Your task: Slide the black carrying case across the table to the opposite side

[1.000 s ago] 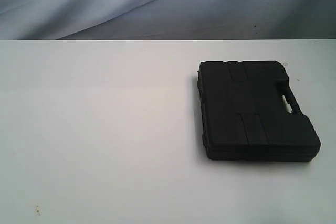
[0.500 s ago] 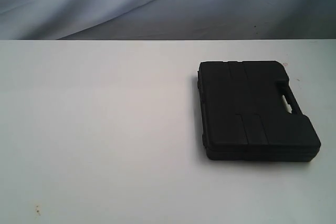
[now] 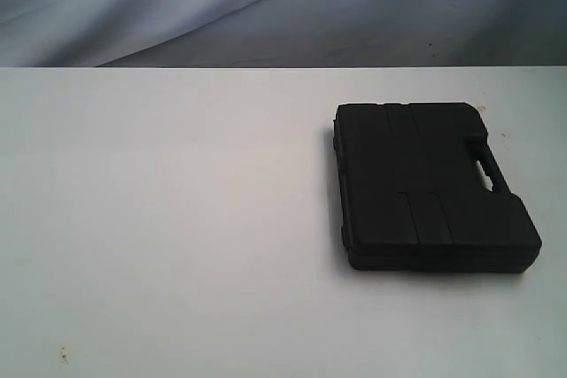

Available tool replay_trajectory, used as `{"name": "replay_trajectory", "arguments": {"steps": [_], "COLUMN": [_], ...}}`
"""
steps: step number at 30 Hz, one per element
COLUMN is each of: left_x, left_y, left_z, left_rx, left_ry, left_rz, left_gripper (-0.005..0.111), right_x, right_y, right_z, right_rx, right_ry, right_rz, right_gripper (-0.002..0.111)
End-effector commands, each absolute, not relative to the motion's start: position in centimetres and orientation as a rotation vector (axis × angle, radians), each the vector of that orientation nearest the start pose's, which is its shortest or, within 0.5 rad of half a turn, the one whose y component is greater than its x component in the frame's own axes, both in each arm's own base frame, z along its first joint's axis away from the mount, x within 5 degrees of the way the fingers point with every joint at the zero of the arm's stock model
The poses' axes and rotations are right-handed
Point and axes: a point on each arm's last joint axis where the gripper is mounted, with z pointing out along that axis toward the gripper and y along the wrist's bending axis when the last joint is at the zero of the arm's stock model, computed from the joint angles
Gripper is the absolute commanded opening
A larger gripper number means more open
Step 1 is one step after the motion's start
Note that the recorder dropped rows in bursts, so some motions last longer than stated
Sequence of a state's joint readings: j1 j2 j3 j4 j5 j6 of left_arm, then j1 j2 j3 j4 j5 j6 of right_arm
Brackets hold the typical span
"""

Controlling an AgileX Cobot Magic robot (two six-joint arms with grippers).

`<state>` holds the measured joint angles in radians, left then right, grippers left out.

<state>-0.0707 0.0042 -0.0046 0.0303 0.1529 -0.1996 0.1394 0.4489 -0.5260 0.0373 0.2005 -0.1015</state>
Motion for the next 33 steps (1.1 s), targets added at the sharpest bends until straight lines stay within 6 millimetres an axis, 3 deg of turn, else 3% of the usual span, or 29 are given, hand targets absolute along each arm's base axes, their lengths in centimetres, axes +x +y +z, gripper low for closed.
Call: {"name": "replay_trajectory", "arguments": {"steps": [1, 7, 11, 17, 27, 33], "left_x": [5.6, 5.6, 5.6, 5.6, 5.6, 5.6], "left_y": [-0.4, -0.4, -0.4, -0.4, -0.4, -0.4], "left_z": [19.9, 19.9, 19.9, 19.9, 19.9, 19.9], "left_rx": [-0.079, -0.079, -0.079, -0.079, -0.079, -0.079], "left_ry": [1.636, 1.636, 1.636, 1.636, 1.636, 1.636], "left_rz": [-0.182, -0.182, -0.182, -0.182, -0.182, -0.182], "left_gripper": [0.000, 0.000, 0.000, 0.000, 0.000, 0.000], "right_x": [9.9, 10.1, 9.0, 7.3, 5.5, 5.6], "right_y": [1.4, 1.5, 1.3, 1.0, 0.8, 0.9], "right_z": [32.8, 29.2, 28.2, 25.0, 22.2, 20.4], "right_rx": [-0.209, -0.193, -0.145, -0.153, -0.146, -0.119], "right_ry": [1.535, 1.519, 1.500, 1.519, 1.518, 1.577], "right_rz": [0.010, 0.025, 0.069, 0.065, 0.081, 0.116], "right_gripper": [0.000, 0.000, 0.000, 0.000, 0.000, 0.000]}}
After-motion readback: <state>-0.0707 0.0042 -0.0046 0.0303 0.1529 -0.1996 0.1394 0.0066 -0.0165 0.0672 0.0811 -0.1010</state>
